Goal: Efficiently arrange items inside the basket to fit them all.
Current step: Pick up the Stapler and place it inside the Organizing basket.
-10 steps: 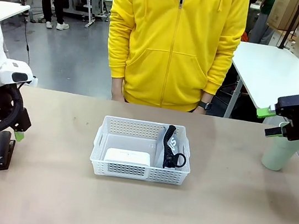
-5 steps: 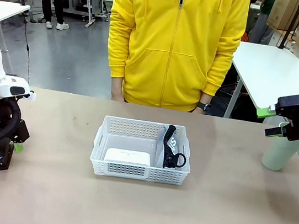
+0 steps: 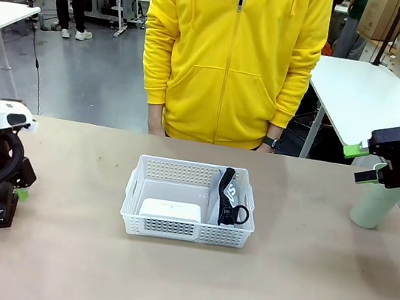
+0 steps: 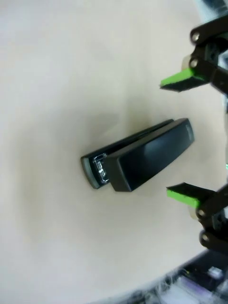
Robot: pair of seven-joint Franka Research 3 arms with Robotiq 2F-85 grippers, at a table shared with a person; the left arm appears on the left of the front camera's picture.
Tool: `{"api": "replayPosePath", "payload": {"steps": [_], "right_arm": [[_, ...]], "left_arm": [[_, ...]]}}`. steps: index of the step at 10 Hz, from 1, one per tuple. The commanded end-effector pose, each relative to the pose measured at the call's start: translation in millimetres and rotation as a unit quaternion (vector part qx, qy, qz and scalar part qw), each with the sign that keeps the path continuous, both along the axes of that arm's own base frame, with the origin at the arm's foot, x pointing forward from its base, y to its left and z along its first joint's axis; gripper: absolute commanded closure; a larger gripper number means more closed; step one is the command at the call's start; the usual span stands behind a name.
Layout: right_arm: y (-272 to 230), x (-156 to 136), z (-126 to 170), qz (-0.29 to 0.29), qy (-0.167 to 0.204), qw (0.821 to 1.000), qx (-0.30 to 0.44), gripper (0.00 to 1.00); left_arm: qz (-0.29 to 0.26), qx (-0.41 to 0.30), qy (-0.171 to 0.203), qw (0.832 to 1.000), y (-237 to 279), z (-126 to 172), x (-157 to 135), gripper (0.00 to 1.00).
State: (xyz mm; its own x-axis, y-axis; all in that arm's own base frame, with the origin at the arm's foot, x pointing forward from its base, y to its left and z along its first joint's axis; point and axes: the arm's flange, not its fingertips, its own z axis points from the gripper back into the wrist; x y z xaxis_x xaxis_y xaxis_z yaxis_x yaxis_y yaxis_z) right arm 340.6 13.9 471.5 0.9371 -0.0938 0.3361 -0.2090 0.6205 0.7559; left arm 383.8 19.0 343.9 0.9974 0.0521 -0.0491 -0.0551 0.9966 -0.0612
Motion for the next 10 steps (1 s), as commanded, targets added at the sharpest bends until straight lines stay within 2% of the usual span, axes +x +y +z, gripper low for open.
{"api": "replayPosePath", "payload": {"steps": [1, 2, 3, 4, 6, 7, 9, 10], "right_arm": [[1, 2, 0, 0.001, -0.010, 1.000, 0.012, 0.00], [1, 2, 0, 0.001, -0.010, 1.000, 0.012, 0.00], [1, 2, 0, 0.001, -0.010, 1.000, 0.012, 0.00], [1, 2, 0, 0.001, -0.010, 1.000, 0.012, 0.00], [1, 2, 0, 0.001, -0.010, 1.000, 0.012, 0.00], [1, 2, 0, 0.001, -0.010, 1.000, 0.012, 0.00], [1, 2, 0, 0.001, -0.010, 1.000, 0.012, 0.00], [1, 2, 0, 0.001, -0.010, 1.000, 0.012, 0.00]], "left_arm": [[0.115, -0.007, -0.043, 0.992, -4, -14, -14, 0.00], [0.115, -0.013, -0.052, 0.992, -4, -13, -13, 0.00], [0.112, -0.026, -0.043, 0.992, -4, -12, -11, 0.00], [0.100, -0.022, -0.034, 0.994, 5, 3, 7, 0.00], [0.100, -0.022, -0.034, 0.994, 5, 3, 7, 0.00], [0.110, -0.026, -0.038, 0.993, 2, 3, 8, 0.00], [0.114, 0.002, -0.026, 0.993, 2, -7, 4, 0.00], [0.116, -0.005, -0.021, 0.993, 4, -15, 2, 0.00]]}}
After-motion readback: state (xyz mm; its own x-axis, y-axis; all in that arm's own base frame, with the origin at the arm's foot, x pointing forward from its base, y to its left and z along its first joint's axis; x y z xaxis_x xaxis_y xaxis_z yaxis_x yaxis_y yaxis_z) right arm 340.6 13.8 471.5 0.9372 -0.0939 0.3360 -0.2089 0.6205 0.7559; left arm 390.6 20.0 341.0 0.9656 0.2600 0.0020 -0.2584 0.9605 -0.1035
